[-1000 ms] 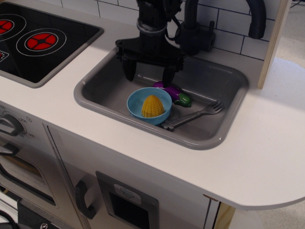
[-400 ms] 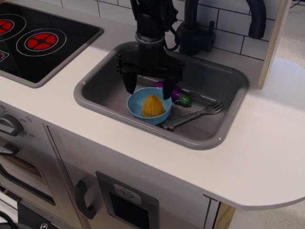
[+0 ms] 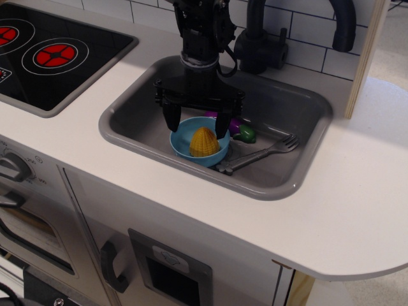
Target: Take corn out of bowl sink
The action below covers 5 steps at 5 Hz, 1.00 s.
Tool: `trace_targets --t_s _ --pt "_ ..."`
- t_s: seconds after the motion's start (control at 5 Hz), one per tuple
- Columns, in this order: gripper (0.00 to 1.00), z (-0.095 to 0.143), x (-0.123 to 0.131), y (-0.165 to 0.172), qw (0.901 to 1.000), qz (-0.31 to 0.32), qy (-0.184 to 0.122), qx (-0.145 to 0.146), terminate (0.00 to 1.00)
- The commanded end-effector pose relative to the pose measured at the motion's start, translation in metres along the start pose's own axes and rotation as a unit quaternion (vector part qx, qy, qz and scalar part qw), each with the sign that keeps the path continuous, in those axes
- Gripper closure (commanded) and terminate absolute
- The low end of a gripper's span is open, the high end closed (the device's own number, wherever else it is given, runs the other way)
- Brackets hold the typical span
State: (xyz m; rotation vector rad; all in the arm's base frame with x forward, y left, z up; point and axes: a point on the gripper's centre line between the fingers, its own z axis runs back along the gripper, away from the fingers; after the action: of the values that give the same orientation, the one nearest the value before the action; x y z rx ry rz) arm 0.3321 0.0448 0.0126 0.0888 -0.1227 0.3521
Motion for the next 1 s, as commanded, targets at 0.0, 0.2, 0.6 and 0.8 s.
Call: trace_targets --t_s 0.0,0.2,0.6,0.8 --pt "0.00 0.004 0.003 0.000 0.9997 0.001 -0.023 0.000 0.00" --pt "0.00 0.001 0.000 0.000 0.9996 0.000 -0.027 0.002 0.00" --pt "0.00 -0.006 -0.001 -0.004 0.9995 0.001 -0.031 0.001 0.00" --pt "0.00 -0.007 0.002 -0.005 0.9993 0.013 -0.034 0.000 0.00"
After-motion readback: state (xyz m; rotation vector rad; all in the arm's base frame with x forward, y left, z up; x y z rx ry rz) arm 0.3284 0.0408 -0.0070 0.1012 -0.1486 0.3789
